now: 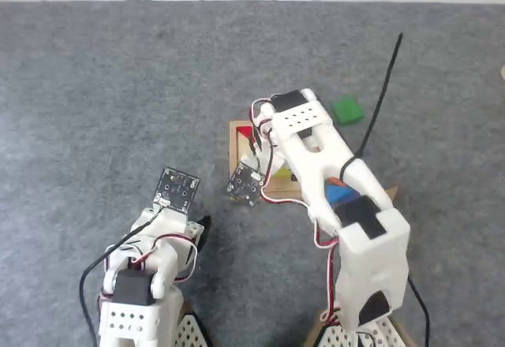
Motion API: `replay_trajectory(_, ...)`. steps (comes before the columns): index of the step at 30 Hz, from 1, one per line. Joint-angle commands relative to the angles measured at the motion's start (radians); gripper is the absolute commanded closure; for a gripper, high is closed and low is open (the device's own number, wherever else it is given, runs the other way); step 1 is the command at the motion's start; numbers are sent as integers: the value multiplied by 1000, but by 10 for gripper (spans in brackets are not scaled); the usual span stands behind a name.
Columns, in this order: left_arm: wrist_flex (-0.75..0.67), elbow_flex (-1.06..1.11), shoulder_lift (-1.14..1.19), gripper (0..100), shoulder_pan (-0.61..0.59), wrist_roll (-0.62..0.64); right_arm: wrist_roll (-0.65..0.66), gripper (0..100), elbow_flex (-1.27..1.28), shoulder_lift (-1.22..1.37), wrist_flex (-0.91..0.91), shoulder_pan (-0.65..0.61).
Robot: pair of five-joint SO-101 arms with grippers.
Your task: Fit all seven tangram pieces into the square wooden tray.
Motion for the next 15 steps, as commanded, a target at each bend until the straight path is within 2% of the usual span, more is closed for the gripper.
replay_trajectory(1,3,-10,-18,788,-5,-8,66,825,-97,12,8,5)
replay_trajectory(7,3,-10,-18,788,-5,-8,-34,690,-153,31,7,12)
replay_trajectory(15,3,-10,-18,788,-5,-8,-57,684,-155,25,13,4)
